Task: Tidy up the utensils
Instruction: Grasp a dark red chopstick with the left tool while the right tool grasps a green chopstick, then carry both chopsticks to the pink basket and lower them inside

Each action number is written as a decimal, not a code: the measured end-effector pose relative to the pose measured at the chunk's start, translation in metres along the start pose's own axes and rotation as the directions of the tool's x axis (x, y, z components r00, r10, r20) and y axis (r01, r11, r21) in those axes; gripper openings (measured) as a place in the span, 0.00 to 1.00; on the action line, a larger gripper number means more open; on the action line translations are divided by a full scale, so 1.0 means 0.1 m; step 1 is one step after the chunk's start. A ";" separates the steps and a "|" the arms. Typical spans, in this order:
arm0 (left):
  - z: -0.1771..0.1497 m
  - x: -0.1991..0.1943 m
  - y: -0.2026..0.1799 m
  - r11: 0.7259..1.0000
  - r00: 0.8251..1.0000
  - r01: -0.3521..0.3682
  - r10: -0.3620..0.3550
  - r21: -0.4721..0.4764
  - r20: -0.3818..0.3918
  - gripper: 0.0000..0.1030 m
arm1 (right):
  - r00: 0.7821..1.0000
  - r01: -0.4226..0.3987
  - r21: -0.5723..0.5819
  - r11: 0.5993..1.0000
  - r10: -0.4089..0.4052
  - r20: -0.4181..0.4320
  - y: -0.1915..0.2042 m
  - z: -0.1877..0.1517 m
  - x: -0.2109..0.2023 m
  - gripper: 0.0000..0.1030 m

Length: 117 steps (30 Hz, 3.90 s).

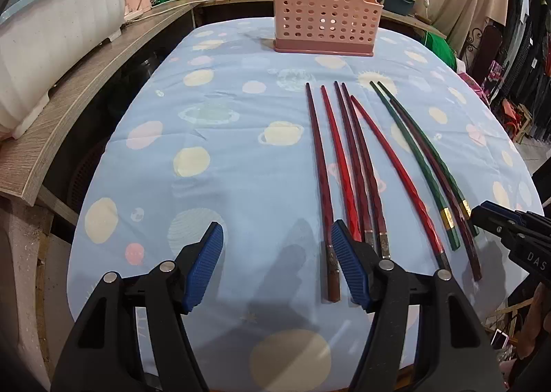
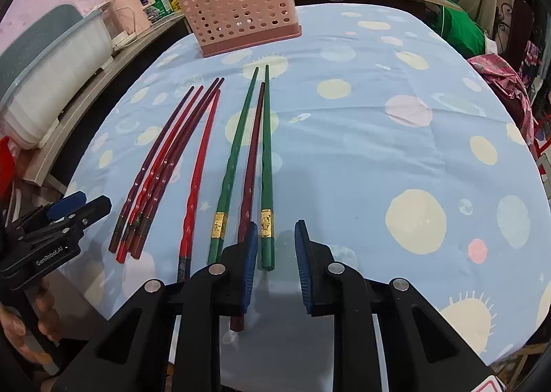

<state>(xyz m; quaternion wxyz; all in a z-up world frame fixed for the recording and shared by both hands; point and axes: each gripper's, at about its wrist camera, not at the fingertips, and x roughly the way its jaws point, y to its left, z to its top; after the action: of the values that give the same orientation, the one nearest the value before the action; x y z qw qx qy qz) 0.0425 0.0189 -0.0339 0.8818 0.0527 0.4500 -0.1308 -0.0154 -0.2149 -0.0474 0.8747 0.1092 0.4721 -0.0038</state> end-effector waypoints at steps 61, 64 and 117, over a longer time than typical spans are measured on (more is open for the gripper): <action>0.31 -0.55 0.09 0.995 0.999 0.039 -0.037 -0.088 0.014 0.07 | 0.991 0.008 -0.008 1.000 -0.007 0.136 0.00 0.34 -0.64 0.07; 0.44 -0.70 0.11 0.995 0.998 0.030 -0.026 -0.092 0.050 0.07 | 0.984 0.009 -0.002 1.000 -0.008 0.176 -0.02 0.47 -0.80 0.07; 3.75 -0.83 0.11 0.988 0.838 0.069 0.020 -0.142 0.546 0.07 | 0.818 -0.163 0.028 0.986 0.120 0.562 0.17 3.46 -0.90 0.07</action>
<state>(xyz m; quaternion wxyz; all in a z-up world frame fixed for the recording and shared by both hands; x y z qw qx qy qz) 0.2917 -0.0343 0.2540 0.9730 -0.0615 0.1899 -0.1163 0.2220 -0.2745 0.2132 0.9675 0.1706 0.1861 0.0119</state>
